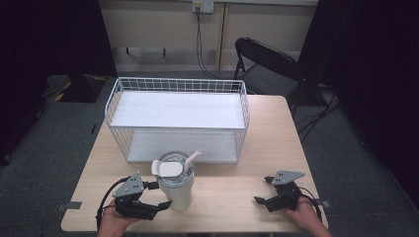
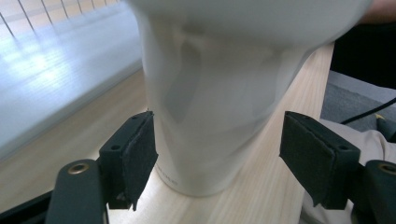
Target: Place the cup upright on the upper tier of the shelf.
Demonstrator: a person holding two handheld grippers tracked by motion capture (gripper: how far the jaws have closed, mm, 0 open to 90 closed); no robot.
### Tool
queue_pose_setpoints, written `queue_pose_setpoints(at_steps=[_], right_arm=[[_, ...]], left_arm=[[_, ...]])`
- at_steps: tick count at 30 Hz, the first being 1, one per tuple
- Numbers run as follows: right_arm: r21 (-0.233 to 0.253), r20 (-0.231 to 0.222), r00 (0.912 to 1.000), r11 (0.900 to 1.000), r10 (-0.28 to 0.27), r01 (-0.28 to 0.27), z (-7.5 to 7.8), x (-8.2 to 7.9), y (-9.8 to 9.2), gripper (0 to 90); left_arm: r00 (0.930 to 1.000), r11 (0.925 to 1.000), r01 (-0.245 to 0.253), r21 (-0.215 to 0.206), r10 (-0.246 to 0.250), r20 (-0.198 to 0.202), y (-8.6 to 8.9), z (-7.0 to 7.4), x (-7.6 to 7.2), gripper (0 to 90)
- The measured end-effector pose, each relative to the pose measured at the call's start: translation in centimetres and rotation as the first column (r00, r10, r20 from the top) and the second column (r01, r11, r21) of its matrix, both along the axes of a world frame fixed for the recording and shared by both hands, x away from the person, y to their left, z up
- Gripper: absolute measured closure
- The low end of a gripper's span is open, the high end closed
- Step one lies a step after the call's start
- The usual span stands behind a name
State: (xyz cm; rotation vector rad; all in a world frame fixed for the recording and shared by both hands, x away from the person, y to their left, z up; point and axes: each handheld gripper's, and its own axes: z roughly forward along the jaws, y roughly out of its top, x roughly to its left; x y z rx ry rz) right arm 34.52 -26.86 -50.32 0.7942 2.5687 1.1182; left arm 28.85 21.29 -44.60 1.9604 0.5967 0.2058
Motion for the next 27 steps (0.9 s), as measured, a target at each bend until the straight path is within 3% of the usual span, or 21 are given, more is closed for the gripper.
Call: queue_pose_setpoints(at_steps=[3,9,14,18,22,27], right_arm=[[0.0,0.0,1.0,1.0,0.0,0.0,0.0,0.0,0.0,12.2],[0.001,0.001,1.0,1.0,0.0,0.0,0.0,0.0,0.0,12.2],[0.0,0.002,1.0,1.0,0.001,-0.001,0.0,0.0,0.0,12.2],[0.0,0.002,1.0,1.0,0.001,-0.001,0.0,0.0,0.0,12.2],[0.0,0.002,1.0,1.0,0.001,-0.001,0.0,0.0,0.0,12.2],[0.001,0.001,1.0,1.0,0.0,0.0,0.0,0.0,0.0,12.2]], left_arm=[[0.9999,0.9994,0.014,-0.033,-0.013,0.005,-0.1,0.3,-0.1,25.4],[0.9991,0.9985,-0.008,-0.053,0.011,0.04,-0.5,0.7,0.0,21.6],[0.999,0.9979,-0.011,-0.064,0.014,0.041,-0.8,0.7,0.3,18.8],[0.9984,0.9981,-0.01,-0.06,0.014,0.054,-1.1,0.6,0.5,18.1],[0.9952,0.9995,-0.008,-0.031,0.011,0.098,-1.6,0.4,0.6,14.8],[0.9927,0.9993,-0.01,-0.035,0.014,0.12,-1.9,0.4,0.7,12.7]])
